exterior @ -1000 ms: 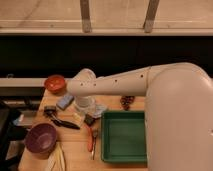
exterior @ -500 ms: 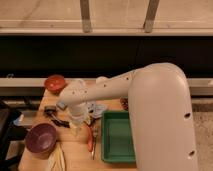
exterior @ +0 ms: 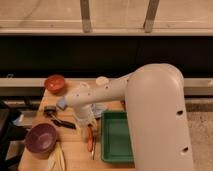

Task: Place pepper in purple bowl

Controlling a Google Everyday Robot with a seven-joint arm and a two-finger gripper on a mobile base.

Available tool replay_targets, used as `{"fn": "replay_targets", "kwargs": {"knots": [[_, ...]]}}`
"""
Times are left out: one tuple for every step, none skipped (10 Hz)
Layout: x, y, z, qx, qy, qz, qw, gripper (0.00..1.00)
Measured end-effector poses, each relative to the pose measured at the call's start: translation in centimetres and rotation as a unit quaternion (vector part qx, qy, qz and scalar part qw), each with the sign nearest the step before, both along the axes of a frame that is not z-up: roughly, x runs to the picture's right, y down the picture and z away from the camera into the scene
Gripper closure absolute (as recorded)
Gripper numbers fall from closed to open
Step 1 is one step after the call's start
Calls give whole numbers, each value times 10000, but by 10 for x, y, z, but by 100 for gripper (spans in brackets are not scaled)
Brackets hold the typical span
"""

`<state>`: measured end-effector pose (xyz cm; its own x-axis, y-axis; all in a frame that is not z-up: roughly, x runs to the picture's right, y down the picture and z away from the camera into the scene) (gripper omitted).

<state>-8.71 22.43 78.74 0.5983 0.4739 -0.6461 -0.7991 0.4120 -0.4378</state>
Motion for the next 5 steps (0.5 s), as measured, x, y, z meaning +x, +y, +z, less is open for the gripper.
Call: {"fn": "replay_targets", "kwargs": {"knots": [[0,1,3,-35,27,-11,10000,38],[-1,4,7,-74,46,-29,10000,38],[-1,5,8,-91,56,-30,9999,38],[0,6,9,-105,60,-28,9999,38],[-3,7,10,-131,50,-26,9999,38]]}}
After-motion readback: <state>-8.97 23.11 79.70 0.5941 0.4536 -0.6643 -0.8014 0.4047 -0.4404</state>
